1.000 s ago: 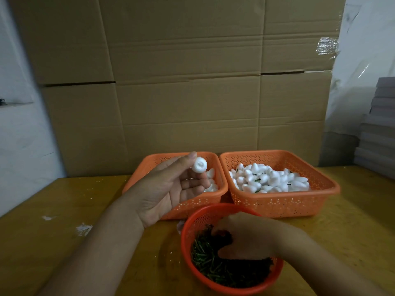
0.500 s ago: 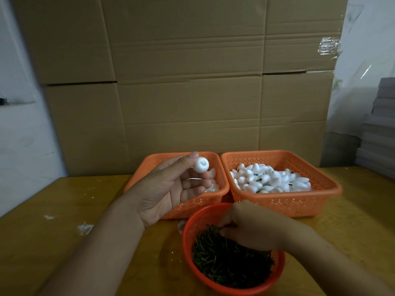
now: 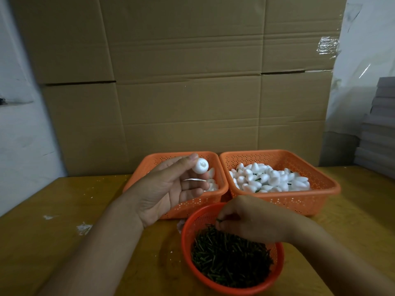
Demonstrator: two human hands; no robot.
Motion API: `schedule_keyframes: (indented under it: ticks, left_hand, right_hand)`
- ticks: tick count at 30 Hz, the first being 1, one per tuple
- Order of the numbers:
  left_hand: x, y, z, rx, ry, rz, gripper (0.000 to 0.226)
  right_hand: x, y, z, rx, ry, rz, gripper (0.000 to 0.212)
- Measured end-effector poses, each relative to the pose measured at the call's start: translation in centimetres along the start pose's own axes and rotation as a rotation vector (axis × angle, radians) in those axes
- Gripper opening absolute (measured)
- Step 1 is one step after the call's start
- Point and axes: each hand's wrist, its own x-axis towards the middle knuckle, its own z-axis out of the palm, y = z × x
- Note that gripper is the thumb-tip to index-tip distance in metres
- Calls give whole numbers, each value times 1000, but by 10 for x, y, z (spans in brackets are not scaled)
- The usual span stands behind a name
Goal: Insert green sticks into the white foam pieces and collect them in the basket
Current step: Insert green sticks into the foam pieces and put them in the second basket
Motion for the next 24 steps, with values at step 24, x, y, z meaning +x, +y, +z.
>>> schedule_keyframes:
  ticks: [24]
  left_hand:
    - [2, -2, -2, 10, -3, -8, 23]
  right_hand:
    - [-10, -22, -25, 1190, 299, -39, 13]
